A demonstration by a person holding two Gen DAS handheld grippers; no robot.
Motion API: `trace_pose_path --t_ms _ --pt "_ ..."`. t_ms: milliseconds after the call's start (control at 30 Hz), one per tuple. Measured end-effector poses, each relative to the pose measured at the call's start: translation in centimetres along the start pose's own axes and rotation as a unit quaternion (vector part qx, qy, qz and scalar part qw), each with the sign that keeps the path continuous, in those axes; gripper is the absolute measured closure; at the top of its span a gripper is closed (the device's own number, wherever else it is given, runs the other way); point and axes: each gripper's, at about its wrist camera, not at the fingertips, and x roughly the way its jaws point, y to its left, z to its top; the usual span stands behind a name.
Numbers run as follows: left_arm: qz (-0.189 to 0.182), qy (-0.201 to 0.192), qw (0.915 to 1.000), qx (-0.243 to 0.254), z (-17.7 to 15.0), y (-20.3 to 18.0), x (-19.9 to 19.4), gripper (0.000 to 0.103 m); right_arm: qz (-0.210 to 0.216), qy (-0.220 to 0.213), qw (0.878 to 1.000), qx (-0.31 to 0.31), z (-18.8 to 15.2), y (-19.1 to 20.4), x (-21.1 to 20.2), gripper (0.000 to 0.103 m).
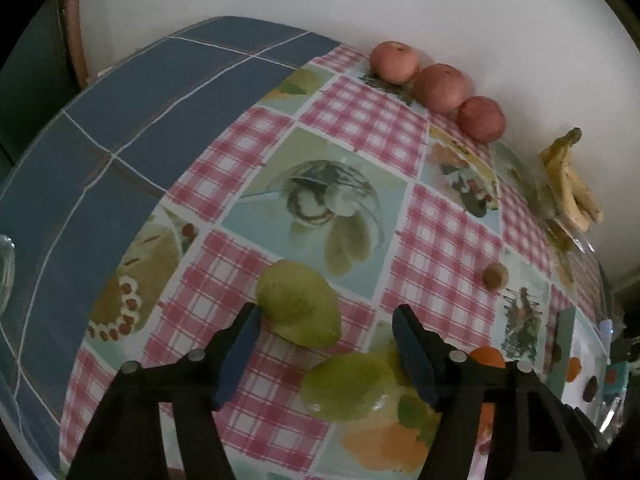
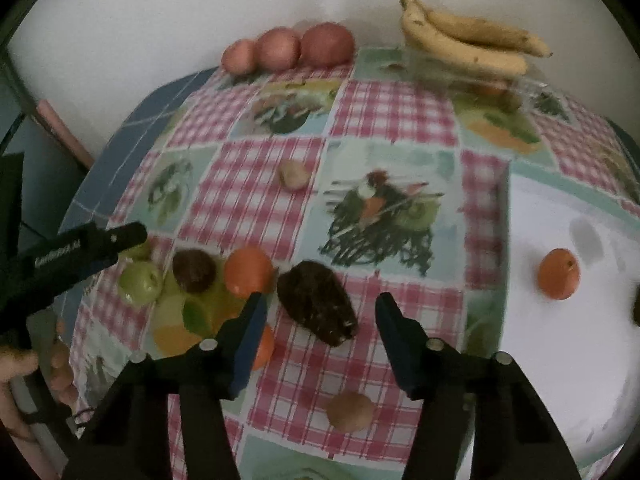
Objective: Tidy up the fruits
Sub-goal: 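Grasp the dark avocado with the right tool while the left tool grasps the green pear, then carry the dark avocado into the white tray and open the right tool while the left releases the pear there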
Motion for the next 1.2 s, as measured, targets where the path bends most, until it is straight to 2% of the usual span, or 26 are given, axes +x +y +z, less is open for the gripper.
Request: trace_pose_path --t_ms 133,267,600,767,1033,1200 --pt "0.0 -0.002 1.0 -0.006 0.0 0.5 0.4 0.035 0.003 0.013 1.0 -0.011 -0.5 0.4 1.0 0.049" --pt "-0.001 0.007 0.9998 -0.018 0.0 1.1 1.7 0.041 0.005 0.01 1.0 0.0 -0.5 0.1 1.4 0.049" --pt "0.027 -0.009 0.9994 0.02 0.2 0.1 2.2 0.041 0.008 0.007 1.0 0.021 -0.1 -0.5 2.1 0.051" --pt "0.023 -0.017 0.9995 0.016 0.2 0.3 2.3 0.041 -0.005 0.004 1.0 0.019 0.0 -0.4 2.5 0.054" --pt "0.052 -0.016 0.997 0.056 -0.1 -0.7 2.7 0.04 -0.04 0.002 0.999 -0.015 -0.1 0.4 3.0 0.054" --pt "0.044 -0.016 0.9976 0.051 -0.1 -0.6 2.7 0.038 -0.063 0.002 0.997 -0.039 -0.4 1.1 3.2 0.054"
